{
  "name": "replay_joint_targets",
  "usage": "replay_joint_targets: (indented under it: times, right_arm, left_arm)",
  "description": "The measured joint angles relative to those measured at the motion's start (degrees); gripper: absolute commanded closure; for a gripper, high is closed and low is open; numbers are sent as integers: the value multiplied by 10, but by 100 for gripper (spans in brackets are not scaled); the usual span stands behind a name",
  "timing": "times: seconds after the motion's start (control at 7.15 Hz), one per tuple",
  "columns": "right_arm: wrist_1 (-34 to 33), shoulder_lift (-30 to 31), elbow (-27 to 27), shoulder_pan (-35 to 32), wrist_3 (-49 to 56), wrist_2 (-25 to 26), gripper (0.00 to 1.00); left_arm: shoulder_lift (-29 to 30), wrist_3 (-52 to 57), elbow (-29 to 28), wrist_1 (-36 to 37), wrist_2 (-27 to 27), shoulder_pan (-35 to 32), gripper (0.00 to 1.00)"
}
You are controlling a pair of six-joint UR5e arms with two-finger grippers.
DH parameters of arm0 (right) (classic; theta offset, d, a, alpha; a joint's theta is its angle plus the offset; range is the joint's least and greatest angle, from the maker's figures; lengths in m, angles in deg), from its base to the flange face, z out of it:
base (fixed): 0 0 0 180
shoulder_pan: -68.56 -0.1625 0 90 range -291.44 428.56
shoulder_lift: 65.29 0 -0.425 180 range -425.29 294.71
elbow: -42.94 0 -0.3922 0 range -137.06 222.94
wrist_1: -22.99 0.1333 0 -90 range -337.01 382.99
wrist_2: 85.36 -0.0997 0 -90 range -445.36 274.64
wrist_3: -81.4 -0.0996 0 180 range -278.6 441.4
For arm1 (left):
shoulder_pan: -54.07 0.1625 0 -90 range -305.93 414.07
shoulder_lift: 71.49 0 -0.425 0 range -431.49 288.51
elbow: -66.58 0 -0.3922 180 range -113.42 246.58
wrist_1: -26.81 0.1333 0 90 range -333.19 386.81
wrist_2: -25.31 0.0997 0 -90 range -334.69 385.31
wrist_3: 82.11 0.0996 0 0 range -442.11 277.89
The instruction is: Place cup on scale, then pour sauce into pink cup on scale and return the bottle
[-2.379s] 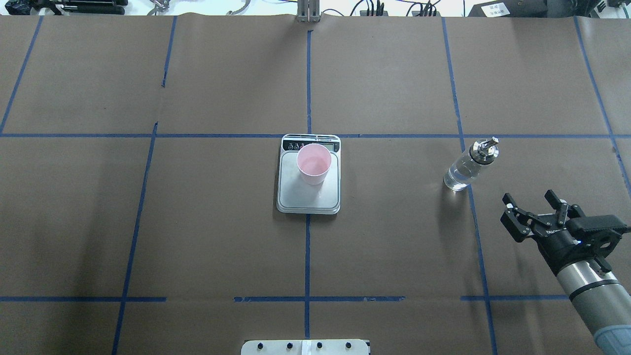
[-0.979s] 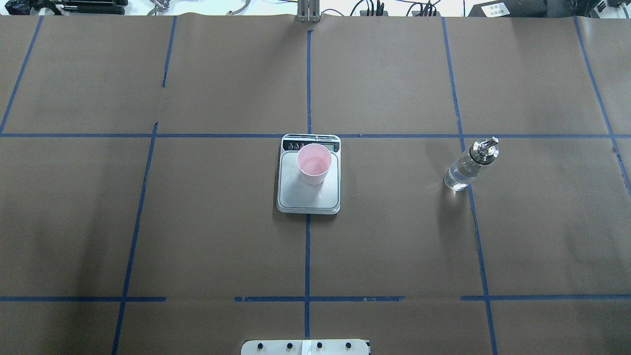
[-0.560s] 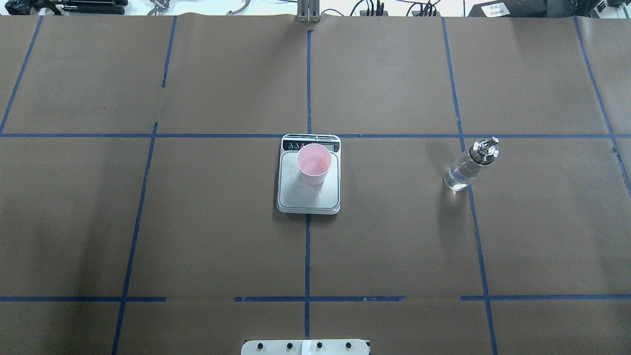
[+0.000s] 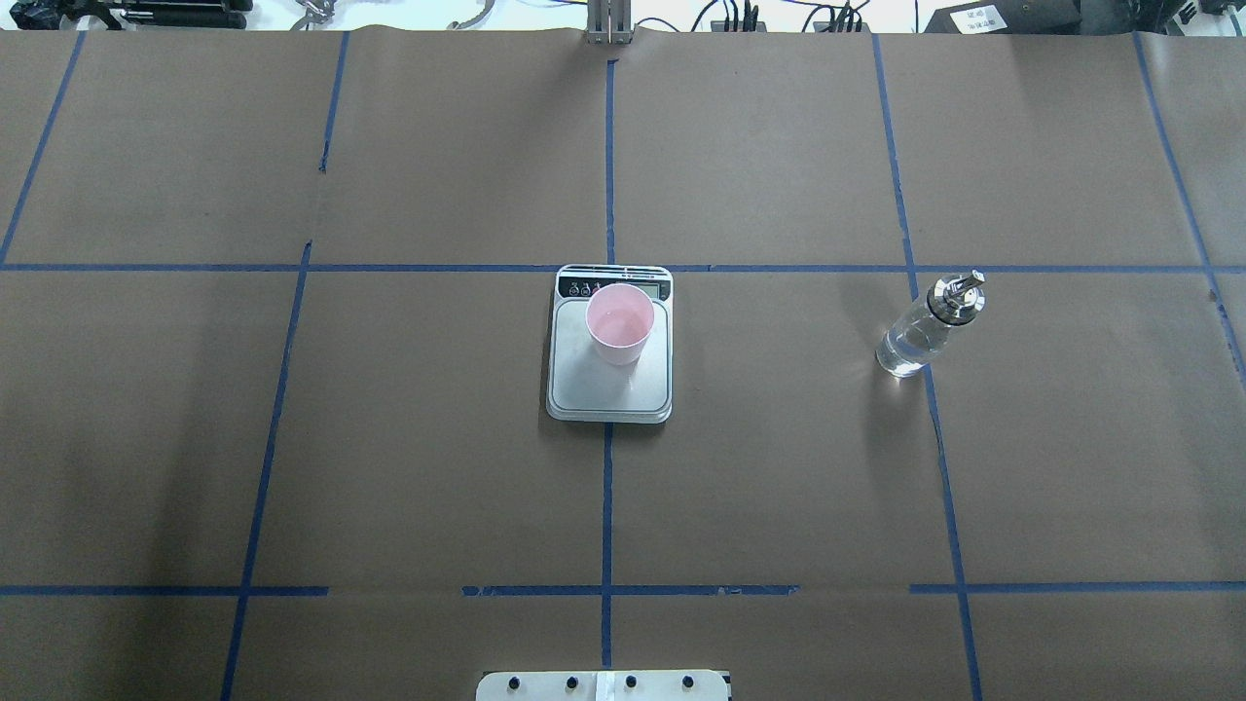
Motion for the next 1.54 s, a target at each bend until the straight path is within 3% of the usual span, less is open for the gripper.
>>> replay_joint_targets:
  times: [0.28,0.56,0.98,1.54]
  right_arm:
    - [-1,23,-73,7,15,-26,0]
    - [26,27,-94,97,20,-15,0]
    - [-13,-30,-76,161,16,6,0]
    - [-63,-22,-38,121,131,42,0]
  left_arm:
    - [-4,2,-1,0,0,0,0]
    - [-7,2,-2,1,0,0,0]
    - [-6,2,-3,3,0,0,0]
    - [-4,1,-3,1,-1,0,0]
